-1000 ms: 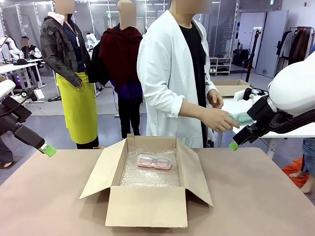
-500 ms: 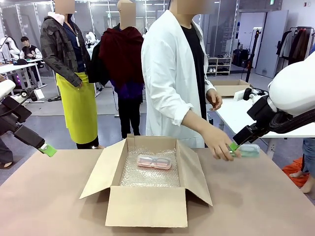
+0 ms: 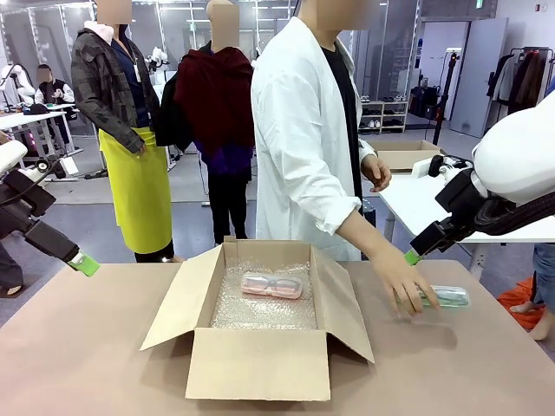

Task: Pack the glasses set securely to prepare it for shipping.
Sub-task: Put the Glasses case from the right side of the table into the Package Box.

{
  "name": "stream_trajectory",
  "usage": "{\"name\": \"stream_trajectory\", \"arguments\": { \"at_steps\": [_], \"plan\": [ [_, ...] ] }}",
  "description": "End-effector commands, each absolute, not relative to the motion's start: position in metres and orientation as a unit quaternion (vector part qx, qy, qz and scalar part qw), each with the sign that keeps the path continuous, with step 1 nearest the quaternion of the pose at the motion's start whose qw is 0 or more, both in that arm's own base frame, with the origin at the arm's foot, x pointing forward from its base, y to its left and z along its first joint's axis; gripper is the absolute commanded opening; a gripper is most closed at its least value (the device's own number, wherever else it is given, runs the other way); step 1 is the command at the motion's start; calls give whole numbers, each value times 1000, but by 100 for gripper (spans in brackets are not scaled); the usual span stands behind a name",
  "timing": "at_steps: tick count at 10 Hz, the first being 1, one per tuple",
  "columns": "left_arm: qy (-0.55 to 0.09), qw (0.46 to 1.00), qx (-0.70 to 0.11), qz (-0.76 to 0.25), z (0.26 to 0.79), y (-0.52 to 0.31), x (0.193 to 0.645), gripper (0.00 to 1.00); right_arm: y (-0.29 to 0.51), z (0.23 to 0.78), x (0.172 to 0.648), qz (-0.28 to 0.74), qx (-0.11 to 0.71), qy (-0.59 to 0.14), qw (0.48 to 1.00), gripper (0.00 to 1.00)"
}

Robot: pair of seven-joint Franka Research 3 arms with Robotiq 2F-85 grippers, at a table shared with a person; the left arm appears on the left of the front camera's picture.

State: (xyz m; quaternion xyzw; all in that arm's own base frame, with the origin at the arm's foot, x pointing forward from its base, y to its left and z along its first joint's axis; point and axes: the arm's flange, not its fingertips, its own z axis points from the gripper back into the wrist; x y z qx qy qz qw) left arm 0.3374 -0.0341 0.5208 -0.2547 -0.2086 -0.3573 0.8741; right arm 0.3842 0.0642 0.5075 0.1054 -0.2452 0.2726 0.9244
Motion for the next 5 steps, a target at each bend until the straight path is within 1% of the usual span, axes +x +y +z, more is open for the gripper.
{"name": "stream_trajectory", "arguments": {
  "at_steps": [1, 5],
  "plan": [
    [-212, 866, -268, -365, 521, -32, 337, 100, 66, 510, 386, 266, 107, -240, 928, 100],
    [-212, 866, -268, -365, 521, -32, 337, 100, 66, 510, 386, 266, 107, -240, 928, 100]
  ]
}}
